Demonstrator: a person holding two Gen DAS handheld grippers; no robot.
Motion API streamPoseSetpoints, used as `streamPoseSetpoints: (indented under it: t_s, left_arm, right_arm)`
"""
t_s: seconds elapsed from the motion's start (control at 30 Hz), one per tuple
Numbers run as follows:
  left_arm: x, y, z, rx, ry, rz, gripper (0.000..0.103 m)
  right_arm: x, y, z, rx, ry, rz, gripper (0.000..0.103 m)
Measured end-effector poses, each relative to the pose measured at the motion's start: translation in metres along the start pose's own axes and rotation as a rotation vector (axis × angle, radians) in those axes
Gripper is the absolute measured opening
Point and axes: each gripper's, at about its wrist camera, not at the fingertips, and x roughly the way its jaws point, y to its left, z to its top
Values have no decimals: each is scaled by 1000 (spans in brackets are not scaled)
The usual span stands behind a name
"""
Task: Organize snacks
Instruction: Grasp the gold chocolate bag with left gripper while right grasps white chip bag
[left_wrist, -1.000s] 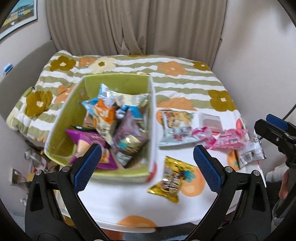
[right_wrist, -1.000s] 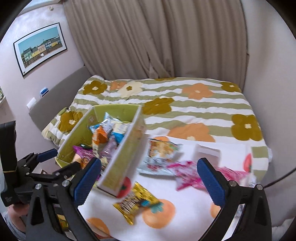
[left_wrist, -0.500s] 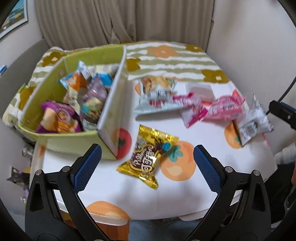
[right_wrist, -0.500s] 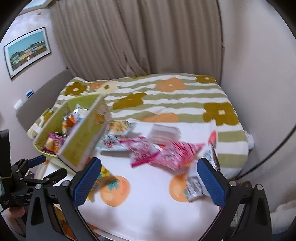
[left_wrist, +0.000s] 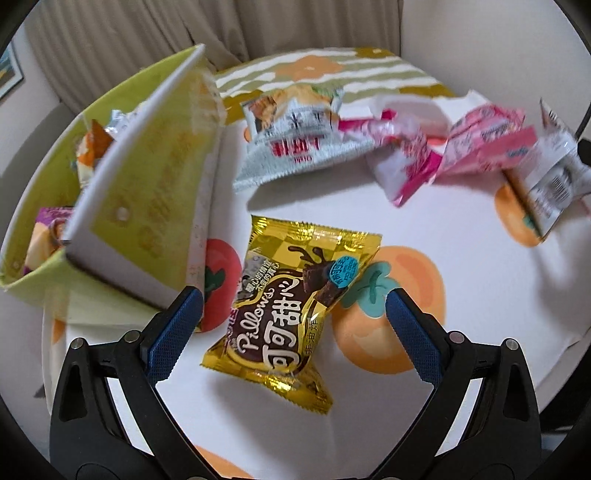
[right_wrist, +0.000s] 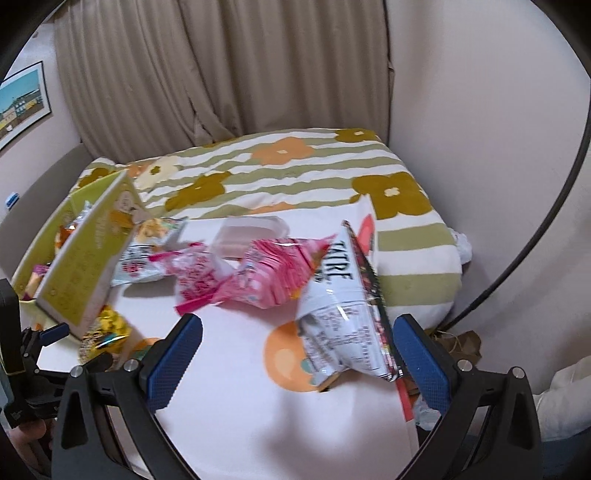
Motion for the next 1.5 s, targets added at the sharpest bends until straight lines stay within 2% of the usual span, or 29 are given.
streamPoseSetpoints:
  t_s: [0.17, 0.3, 0.4, 0.47, 0.5, 0.53, 0.7, 0.8, 0.93, 1.03, 1.1, 1.27, 1.5]
  left_arm:
    - [21, -1, -1, 22, 45, 31, 98]
    - [34, -2, -2, 28, 84, 32, 78]
    - [38, 1, 0, 13, 84, 22, 73]
    - [38, 3, 3, 9, 82, 10, 63]
    - [39, 4, 7, 12, 82, 7, 54]
    - [39, 4, 9, 17, 83, 7, 51]
    - [40, 0, 12, 24, 93, 4, 47]
    - [37, 3, 11, 19, 97, -3, 45]
    - [32, 1, 8, 20, 92, -5, 45]
    - [27, -1, 6, 16, 86, -6, 45]
    - [23, -3, 4, 10, 85, -10, 45]
    - [14, -6, 5, 4, 73, -21, 45]
    - [-12, -10, 11, -8, 35, -42, 45]
  right_arm:
    - [16, -9, -3, 5, 30, -30, 103]
    - [29, -8, -5, -13, 57, -42, 103]
    - [37, -8, -6, -19, 65, -47, 103]
    - [41, -9, -5, -30, 65, -54, 103]
    - [42, -8, -5, -36, 65, -57, 103]
    - [44, -8, -5, -46, 64, -62, 103]
    - [50, -6, -1, -71, 58, -73, 102]
    - [54, -5, 1, -93, 64, -78, 93]
    - [60, -5, 3, -108, 70, -86, 89]
    - [64, -6, 3, -120, 80, -93, 81]
    - [67, -6, 3, -135, 93, -111, 68]
    - [61, -11, 3, -136, 100, -102, 58]
    - [39, -13, 1, -118, 88, -102, 57]
